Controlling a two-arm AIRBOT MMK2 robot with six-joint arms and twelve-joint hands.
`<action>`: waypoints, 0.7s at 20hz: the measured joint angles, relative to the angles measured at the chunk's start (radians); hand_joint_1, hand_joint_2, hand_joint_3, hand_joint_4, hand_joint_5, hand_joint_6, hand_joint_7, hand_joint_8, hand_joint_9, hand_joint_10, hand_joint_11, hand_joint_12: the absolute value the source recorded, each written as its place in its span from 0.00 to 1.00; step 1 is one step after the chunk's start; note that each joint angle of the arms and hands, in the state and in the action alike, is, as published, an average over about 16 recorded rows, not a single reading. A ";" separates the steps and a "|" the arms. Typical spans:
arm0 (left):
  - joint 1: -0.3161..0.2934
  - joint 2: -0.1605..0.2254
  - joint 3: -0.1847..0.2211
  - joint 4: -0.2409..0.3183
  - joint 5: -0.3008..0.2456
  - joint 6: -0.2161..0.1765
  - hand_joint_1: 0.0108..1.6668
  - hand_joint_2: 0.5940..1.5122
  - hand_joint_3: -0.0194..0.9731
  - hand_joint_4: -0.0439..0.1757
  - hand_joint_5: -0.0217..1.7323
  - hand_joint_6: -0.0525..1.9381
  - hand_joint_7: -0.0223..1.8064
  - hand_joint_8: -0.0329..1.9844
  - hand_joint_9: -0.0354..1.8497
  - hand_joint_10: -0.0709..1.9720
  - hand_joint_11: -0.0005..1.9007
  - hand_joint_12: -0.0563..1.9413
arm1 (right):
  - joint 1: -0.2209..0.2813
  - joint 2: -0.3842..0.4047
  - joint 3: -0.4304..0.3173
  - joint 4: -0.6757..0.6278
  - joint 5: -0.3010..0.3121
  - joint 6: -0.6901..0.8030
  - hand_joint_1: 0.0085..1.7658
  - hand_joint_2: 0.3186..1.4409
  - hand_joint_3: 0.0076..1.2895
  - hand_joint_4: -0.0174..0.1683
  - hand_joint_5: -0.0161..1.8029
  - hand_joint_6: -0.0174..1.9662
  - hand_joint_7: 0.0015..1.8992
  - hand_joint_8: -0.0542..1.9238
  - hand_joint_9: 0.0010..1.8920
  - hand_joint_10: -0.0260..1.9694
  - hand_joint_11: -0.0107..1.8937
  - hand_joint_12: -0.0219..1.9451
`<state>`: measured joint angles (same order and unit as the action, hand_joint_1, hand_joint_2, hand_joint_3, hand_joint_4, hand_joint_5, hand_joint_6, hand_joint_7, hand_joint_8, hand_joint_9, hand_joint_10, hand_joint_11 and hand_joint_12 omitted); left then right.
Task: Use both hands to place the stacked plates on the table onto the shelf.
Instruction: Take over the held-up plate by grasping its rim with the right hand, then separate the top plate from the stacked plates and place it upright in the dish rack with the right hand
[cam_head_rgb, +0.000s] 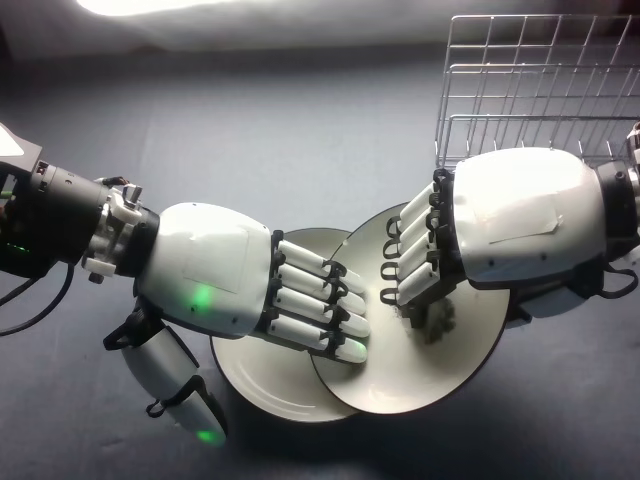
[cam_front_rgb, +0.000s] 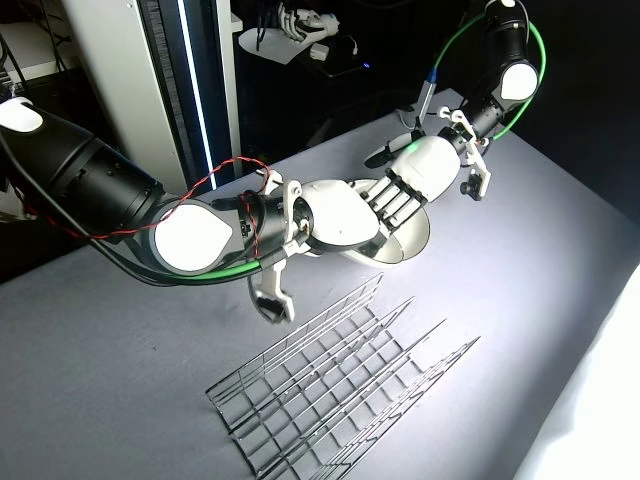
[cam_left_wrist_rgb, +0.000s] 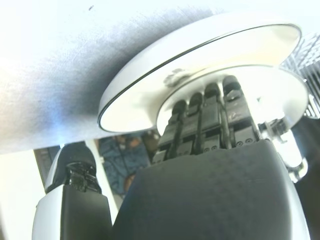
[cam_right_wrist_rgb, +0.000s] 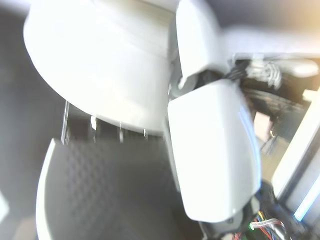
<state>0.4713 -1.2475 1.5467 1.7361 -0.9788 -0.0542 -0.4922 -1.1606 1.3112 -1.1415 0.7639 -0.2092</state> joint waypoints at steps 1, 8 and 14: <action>-0.001 0.002 -0.001 -0.001 0.001 -0.002 0.00 0.55 0.04 0.20 0.01 0.02 0.01 0.01 0.03 0.04 0.01 0.03 | 0.002 -0.001 0.000 0.000 0.002 0.000 0.73 0.60 0.01 0.07 0.44 0.22 0.43 0.19 0.42 0.26 0.35 0.51; -0.034 0.048 -0.014 -0.018 0.019 -0.021 0.00 0.55 0.04 0.21 0.01 0.02 0.01 0.01 0.03 0.04 0.01 0.03 | 0.029 -0.001 -0.006 -0.001 0.012 0.000 0.73 0.56 0.00 0.09 0.47 0.34 0.47 0.30 0.45 0.51 0.42 0.58; -0.086 0.126 -0.035 -0.041 0.032 -0.051 0.00 0.55 0.04 0.23 0.02 0.03 0.02 0.01 0.03 0.04 0.01 0.03 | 0.078 0.018 -0.034 0.023 -0.001 0.003 0.74 0.56 0.00 0.11 0.49 0.38 0.49 0.34 0.47 0.60 0.40 0.62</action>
<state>0.3854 -1.1214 1.5120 1.6949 -0.9466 -0.1054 -0.4144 -1.1425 1.2771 -1.1188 0.7633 -0.2065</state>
